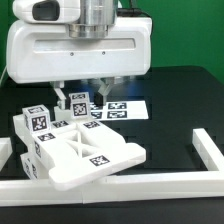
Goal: Assemble chair
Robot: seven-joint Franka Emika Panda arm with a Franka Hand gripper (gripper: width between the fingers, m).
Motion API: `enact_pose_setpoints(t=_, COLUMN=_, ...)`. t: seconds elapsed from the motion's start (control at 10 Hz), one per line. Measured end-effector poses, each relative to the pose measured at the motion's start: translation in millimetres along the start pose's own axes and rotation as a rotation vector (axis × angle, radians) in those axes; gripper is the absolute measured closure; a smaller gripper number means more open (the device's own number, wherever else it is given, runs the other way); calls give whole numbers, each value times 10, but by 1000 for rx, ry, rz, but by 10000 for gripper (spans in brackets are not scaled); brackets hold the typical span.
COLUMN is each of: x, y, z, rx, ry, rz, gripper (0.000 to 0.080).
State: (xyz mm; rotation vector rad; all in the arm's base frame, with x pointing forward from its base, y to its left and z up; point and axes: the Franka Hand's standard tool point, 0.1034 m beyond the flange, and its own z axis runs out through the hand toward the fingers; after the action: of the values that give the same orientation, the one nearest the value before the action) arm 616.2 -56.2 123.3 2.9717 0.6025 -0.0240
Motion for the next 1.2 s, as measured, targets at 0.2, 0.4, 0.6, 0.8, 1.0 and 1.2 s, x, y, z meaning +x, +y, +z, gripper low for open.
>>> enact_pose_setpoints(t=0.2, x=0, y=0, z=0, rx=0, ry=0, rz=0, gripper=174)
enact_pose_setpoints(t=0.4, x=0, y=0, z=0, rx=0, ry=0, rz=0, gripper=157)
enact_pose_setpoints(t=0.6, x=0, y=0, z=0, rx=0, ry=0, rz=0, gripper=151)
enact_pose_setpoints(t=0.8, x=-10, y=18, z=-23, rx=4, ry=1, rz=33, gripper=150)
enact_pose_setpoints(t=1.0, x=-113, y=42, z=-218, rx=39, ry=21, rz=298, gripper=150)
enact_pose_setpoints(t=1.2, x=-214, y=-66, z=-231, rx=122, ry=-41, rz=505, gripper=150)
